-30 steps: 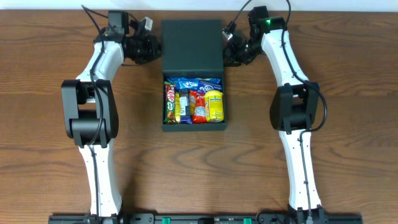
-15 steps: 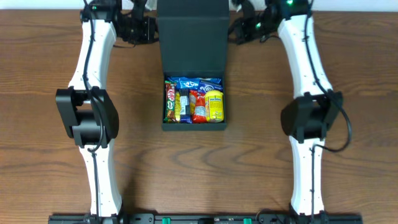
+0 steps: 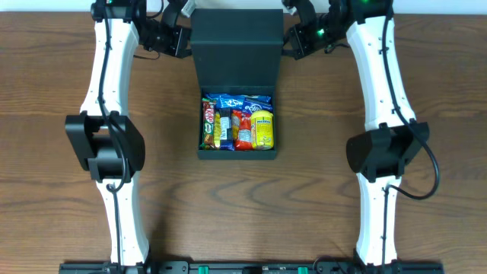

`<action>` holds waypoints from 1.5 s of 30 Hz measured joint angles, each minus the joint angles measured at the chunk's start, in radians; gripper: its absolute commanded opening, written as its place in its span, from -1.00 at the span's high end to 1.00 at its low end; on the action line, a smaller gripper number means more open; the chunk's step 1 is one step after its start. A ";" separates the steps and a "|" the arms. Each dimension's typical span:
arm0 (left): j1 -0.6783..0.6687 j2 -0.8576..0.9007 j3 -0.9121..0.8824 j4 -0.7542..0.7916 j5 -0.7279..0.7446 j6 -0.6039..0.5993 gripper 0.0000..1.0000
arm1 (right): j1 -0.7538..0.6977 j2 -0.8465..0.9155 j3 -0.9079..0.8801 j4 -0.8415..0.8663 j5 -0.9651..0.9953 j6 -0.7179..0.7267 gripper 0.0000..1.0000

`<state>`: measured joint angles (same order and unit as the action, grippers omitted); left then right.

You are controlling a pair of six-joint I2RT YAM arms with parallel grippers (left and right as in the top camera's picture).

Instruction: Pack container

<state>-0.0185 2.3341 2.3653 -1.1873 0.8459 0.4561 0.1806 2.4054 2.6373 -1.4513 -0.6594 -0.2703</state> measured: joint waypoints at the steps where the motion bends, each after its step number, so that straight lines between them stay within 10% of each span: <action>1: 0.001 -0.010 0.000 -0.010 -0.008 0.015 0.89 | 0.001 0.000 0.000 -0.004 0.003 -0.003 0.98; 19: 0.011 -0.203 0.000 -0.185 -0.061 0.301 0.88 | 0.027 -0.116 0.000 -0.187 0.027 -0.162 0.97; 45: -0.014 -0.232 0.000 -0.261 -0.094 0.327 0.88 | 0.027 -0.123 0.000 -0.199 0.156 -0.183 0.97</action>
<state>-0.0330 2.1017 2.3653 -1.4483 0.7521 0.7834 0.2073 2.2826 2.6373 -1.6501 -0.5030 -0.4534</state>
